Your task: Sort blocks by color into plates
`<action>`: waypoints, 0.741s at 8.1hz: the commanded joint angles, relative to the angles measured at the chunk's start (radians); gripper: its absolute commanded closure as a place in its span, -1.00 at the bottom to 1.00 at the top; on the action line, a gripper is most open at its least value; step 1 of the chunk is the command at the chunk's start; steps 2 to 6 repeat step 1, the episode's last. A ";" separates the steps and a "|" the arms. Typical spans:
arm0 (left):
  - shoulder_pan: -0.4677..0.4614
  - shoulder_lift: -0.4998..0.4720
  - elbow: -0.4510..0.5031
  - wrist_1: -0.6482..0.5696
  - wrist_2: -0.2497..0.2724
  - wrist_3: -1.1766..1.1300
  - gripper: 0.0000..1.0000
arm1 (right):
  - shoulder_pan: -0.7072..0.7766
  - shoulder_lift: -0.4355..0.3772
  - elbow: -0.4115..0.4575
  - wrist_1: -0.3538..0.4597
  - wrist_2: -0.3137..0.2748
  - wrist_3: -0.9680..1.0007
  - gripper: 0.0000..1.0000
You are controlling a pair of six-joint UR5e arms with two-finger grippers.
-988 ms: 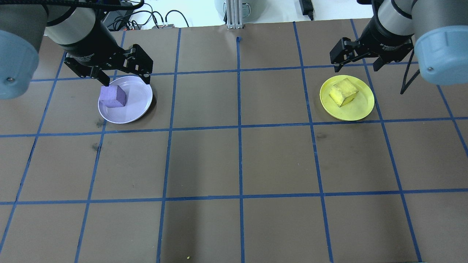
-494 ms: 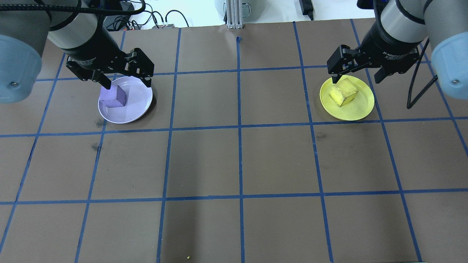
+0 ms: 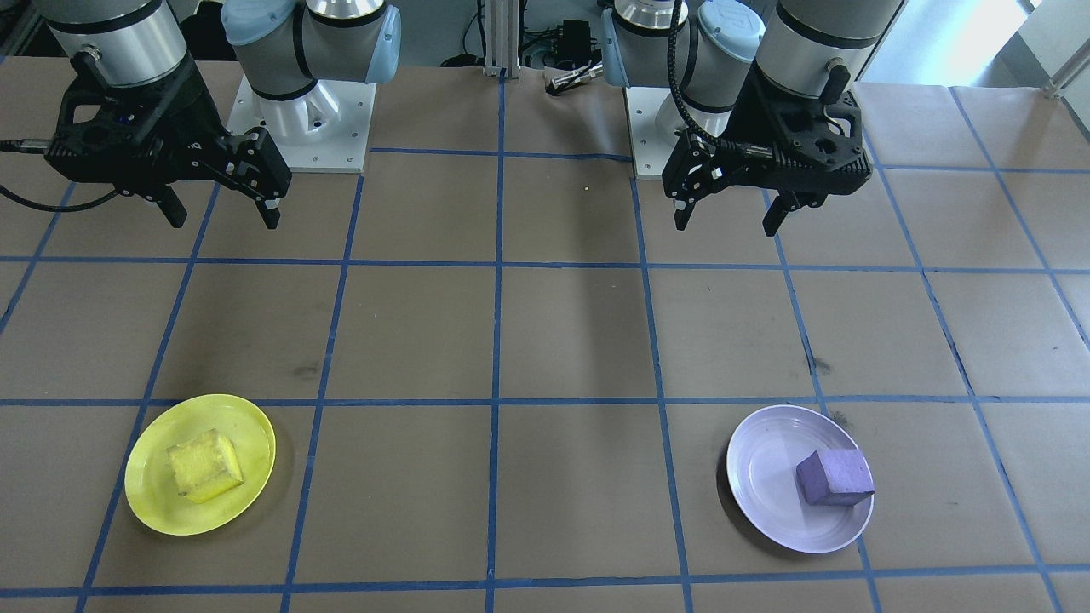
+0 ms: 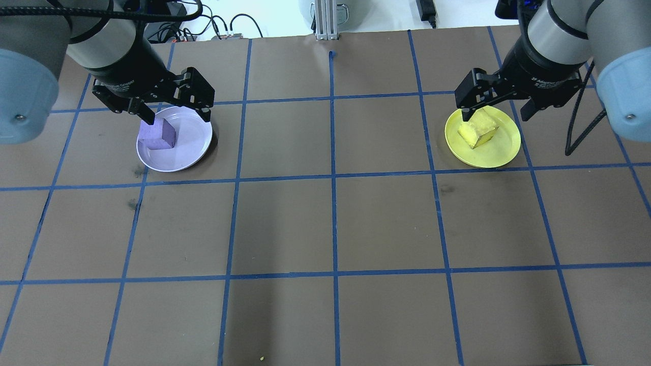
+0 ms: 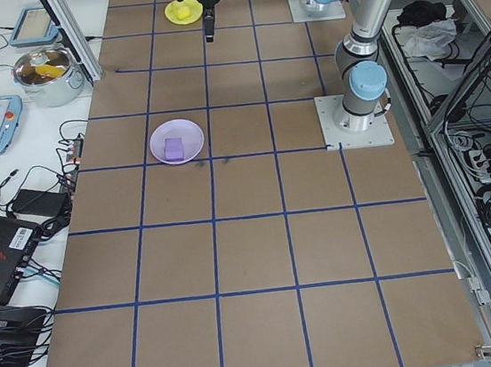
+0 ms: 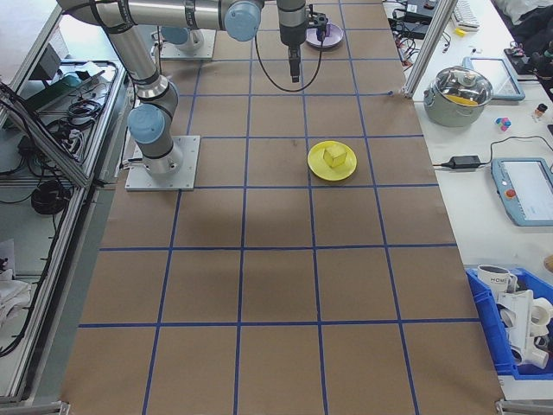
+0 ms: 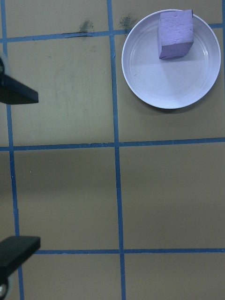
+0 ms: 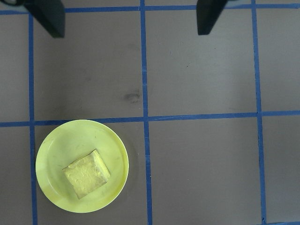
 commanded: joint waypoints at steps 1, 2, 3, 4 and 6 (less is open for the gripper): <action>0.000 0.000 0.000 0.000 0.000 0.001 -1.00 | 0.000 0.008 0.001 -0.001 0.004 -0.002 -1.00; 0.000 0.000 0.000 0.000 0.000 0.001 -1.00 | 0.000 0.008 0.001 -0.001 0.004 -0.002 -1.00; 0.000 0.000 0.000 0.000 0.000 0.001 -1.00 | 0.000 0.008 0.001 -0.001 0.004 -0.002 -1.00; 0.000 0.000 0.000 0.000 0.000 0.001 -1.00 | 0.000 0.008 0.001 -0.001 0.004 -0.002 -1.00; 0.000 0.000 0.000 0.000 0.000 0.001 -1.00 | 0.000 0.008 0.001 -0.001 0.004 -0.002 -1.00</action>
